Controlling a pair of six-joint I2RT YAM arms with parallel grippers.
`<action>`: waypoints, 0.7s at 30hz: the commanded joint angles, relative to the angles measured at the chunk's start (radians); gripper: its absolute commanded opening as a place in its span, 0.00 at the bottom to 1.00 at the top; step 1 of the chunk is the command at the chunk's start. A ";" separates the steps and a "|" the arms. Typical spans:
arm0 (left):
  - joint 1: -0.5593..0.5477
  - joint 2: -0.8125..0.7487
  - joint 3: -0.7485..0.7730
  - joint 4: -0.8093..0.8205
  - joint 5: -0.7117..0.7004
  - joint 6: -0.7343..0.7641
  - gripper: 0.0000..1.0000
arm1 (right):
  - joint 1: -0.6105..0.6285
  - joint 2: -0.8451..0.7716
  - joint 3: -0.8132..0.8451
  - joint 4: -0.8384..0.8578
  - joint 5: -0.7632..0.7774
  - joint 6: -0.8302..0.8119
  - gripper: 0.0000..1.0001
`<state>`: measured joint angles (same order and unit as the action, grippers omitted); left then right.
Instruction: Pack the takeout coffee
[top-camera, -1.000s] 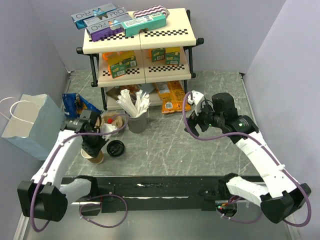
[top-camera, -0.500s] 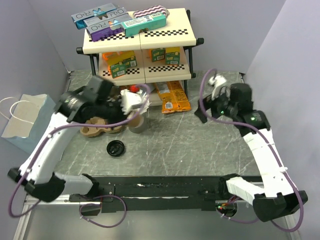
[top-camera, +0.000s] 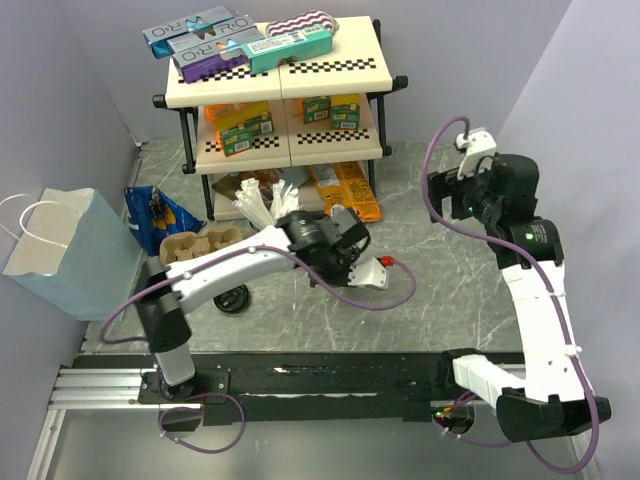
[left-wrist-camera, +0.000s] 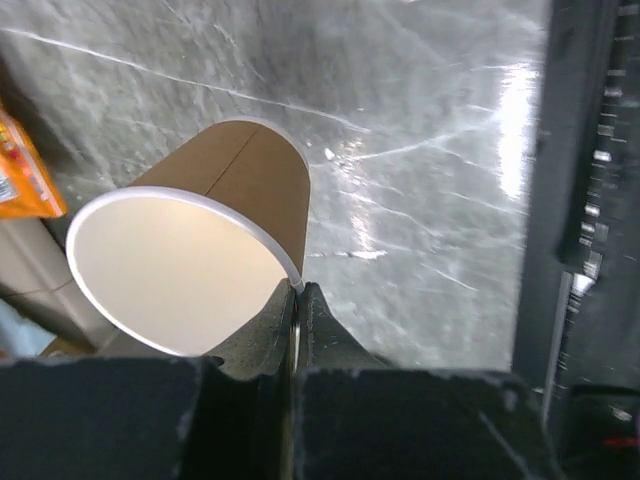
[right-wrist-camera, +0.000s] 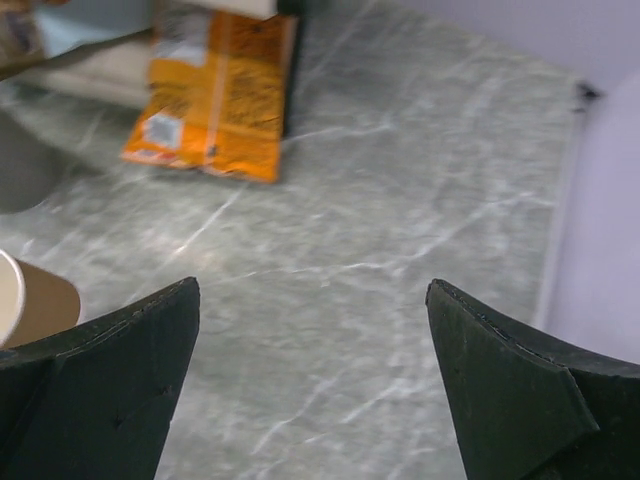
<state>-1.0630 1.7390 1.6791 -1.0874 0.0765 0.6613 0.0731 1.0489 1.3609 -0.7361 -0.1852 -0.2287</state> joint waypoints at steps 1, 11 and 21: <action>-0.040 0.088 0.063 0.142 -0.052 0.028 0.01 | -0.056 -0.033 0.095 0.017 0.066 -0.083 1.00; -0.092 0.306 0.272 0.083 0.019 0.008 0.01 | -0.162 0.028 0.164 -0.023 -0.202 0.044 1.00; -0.092 0.363 0.315 0.021 -0.020 0.020 0.01 | -0.182 0.040 0.136 0.018 -0.373 0.085 1.00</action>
<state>-1.1534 2.0937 1.9472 -1.0218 0.0780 0.6697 -0.1055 1.0931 1.4944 -0.7521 -0.4931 -0.1707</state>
